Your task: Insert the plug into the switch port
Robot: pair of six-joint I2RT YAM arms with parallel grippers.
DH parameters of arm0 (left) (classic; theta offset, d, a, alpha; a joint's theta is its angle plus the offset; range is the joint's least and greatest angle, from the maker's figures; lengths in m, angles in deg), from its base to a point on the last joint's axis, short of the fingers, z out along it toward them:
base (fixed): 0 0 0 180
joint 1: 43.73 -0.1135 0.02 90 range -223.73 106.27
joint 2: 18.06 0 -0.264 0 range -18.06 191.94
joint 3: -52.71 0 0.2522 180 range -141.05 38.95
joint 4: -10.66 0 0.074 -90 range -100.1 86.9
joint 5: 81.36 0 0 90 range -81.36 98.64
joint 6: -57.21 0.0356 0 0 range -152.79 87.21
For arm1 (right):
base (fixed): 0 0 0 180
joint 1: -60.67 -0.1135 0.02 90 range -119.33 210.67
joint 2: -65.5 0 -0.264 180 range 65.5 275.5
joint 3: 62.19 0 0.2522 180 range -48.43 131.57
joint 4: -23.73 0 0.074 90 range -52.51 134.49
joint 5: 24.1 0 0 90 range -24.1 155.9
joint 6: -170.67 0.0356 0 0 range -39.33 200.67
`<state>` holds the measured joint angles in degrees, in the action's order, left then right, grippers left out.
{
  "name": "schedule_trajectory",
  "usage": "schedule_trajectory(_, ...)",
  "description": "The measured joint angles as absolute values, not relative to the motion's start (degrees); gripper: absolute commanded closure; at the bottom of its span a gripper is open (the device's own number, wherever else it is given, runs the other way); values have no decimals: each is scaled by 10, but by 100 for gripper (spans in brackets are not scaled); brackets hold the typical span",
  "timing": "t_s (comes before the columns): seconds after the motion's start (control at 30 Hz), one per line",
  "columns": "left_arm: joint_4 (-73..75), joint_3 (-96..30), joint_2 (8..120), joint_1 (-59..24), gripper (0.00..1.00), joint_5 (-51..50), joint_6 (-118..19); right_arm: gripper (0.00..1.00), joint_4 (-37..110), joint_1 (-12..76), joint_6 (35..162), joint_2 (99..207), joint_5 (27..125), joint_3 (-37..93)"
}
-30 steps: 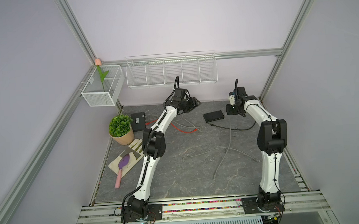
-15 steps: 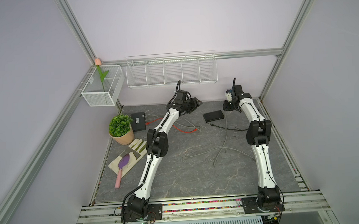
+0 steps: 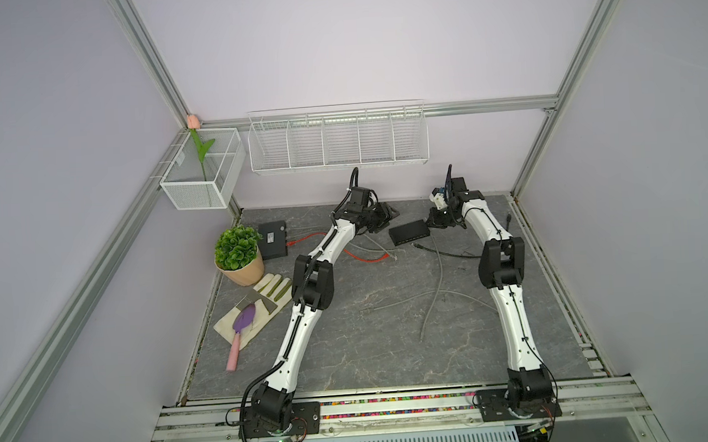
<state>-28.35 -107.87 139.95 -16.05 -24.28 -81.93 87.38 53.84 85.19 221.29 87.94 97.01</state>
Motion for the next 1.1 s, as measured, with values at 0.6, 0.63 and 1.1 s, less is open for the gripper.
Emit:
schedule_trajectory(0.6,-370,-1014,1376,-153,47,-237,-712,93,833,495,847,2058,910,706)
schedule_trajectory(0.63,-376,-995,1363,-152,47,-236,-707,93,839,494,841,2043,899,695)
schedule_trajectory(1.1,-379,-900,1293,-128,45,-257,-698,93,892,454,736,1823,744,508)
